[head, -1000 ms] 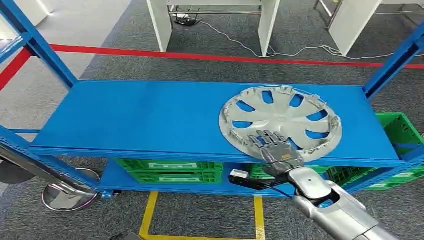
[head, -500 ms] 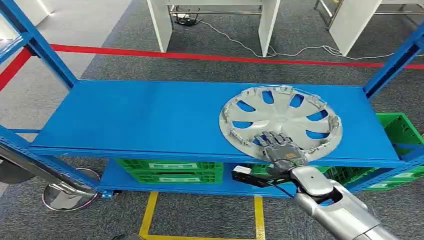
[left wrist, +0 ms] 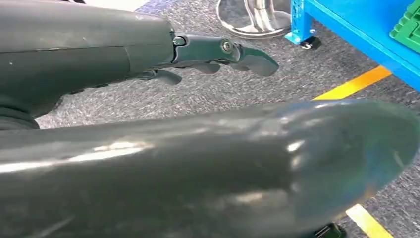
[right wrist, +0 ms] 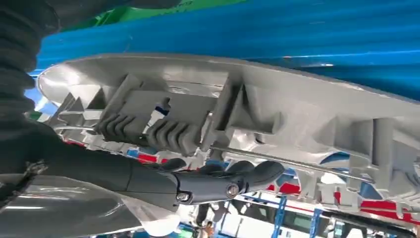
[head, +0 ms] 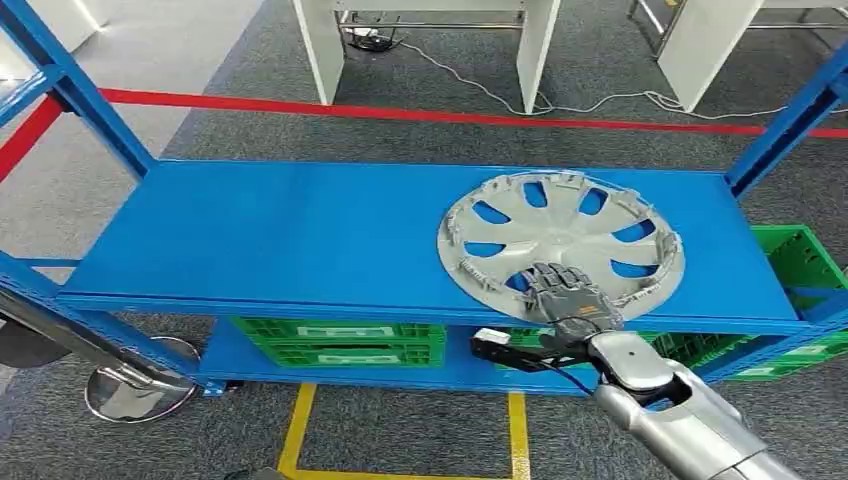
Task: Take the parts from the cabinet and place them on the table.
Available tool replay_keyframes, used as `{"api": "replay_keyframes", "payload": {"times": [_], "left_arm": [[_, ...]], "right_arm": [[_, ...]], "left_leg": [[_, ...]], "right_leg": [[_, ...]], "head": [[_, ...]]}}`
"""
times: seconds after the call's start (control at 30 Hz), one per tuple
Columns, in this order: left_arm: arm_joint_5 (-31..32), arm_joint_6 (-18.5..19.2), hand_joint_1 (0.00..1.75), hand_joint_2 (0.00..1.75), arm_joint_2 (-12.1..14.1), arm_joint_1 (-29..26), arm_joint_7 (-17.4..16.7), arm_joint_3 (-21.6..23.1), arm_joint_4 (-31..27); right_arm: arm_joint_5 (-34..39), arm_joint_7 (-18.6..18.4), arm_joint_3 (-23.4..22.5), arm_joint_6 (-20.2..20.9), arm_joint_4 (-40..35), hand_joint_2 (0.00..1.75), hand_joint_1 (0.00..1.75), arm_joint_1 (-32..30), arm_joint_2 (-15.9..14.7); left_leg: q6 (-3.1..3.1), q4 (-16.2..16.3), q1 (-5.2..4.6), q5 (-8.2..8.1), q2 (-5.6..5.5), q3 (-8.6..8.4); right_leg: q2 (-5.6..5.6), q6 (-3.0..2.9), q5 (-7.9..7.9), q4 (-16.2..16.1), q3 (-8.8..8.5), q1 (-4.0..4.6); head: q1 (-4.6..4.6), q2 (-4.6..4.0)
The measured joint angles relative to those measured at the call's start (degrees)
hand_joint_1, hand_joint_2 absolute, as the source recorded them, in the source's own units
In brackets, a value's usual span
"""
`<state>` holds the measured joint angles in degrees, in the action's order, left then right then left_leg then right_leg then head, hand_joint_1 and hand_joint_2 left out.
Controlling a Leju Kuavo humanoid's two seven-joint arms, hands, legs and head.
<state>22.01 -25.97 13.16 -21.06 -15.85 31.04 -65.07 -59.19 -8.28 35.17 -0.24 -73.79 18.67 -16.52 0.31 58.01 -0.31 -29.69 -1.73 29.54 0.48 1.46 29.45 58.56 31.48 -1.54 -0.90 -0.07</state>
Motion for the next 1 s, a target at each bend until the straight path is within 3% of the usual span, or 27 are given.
{"api": "replay_keyframes", "payload": {"times": [0.03,0.07,0.1,0.13,0.17,0.23,1.0], "left_arm": [[0.0,0.1,0.00,0.00,0.0,0.0,0.1,-0.1,0.0],[0.0,0.1,0.00,0.00,-0.1,0.0,0.3,-0.2,0.0],[0.0,0.1,0.00,0.00,-0.1,0.0,0.5,-0.2,0.0],[0.0,0.3,0.00,0.00,-0.1,0.1,0.7,-0.2,0.0],[-0.2,0.4,0.00,0.00,-0.2,0.1,0.9,-0.3,0.0],[-0.4,0.7,0.00,0.00,-0.4,0.2,1.4,-0.3,0.0],[-1.0,1.6,0.00,0.00,-2.4,0.7,4.5,-3.4,1.6]], "right_arm": [[0.1,0.0,0.0,0.2,0.0,1.75,0.09,0.0,0.0],[0.2,0.0,0.0,0.4,0.0,1.75,0.30,0.0,0.0],[0.3,0.0,0.0,0.7,-0.1,1.75,0.65,0.0,0.0],[0.5,0.0,0.1,0.8,-0.2,1.75,1.34,0.0,0.0],[0.7,0.1,0.2,1.0,-0.2,1.75,1.59,0.1,0.0],[1.1,0.2,0.3,1.3,-0.6,1.75,1.75,0.1,0.0],[3.0,2.5,3.4,0.9,-5.8,1.75,1.75,1.2,-1.2]], "left_leg": [[0.00,0.0,0.00,0.00,0.00,0.00],[0.00,0.0,0.00,0.00,0.00,0.00],[0.00,0.0,0.00,0.00,0.00,0.00],[0.00,0.0,0.00,0.00,0.00,0.00],[0.00,0.0,0.00,0.00,0.00,0.00],[0.00,0.0,0.00,0.00,0.00,0.01],[0.00,0.0,0.00,0.00,0.00,0.00]], "right_leg": [[0.00,0.00,0.00,0.0,0.00,0.00],[0.00,0.00,0.00,0.0,0.00,0.00],[0.00,0.00,0.00,0.0,0.00,0.00],[0.00,0.00,0.00,0.0,0.00,0.00],[0.00,0.00,0.00,0.0,-0.01,0.00],[0.00,0.00,0.00,0.0,-0.01,0.00],[-0.01,0.00,0.00,0.0,-0.02,0.00]], "head": [[0.00,0.00],[0.00,0.00],[0.02,0.00],[0.00,0.00],[0.02,0.00],[0.02,0.00],[0.02,0.00]]}}
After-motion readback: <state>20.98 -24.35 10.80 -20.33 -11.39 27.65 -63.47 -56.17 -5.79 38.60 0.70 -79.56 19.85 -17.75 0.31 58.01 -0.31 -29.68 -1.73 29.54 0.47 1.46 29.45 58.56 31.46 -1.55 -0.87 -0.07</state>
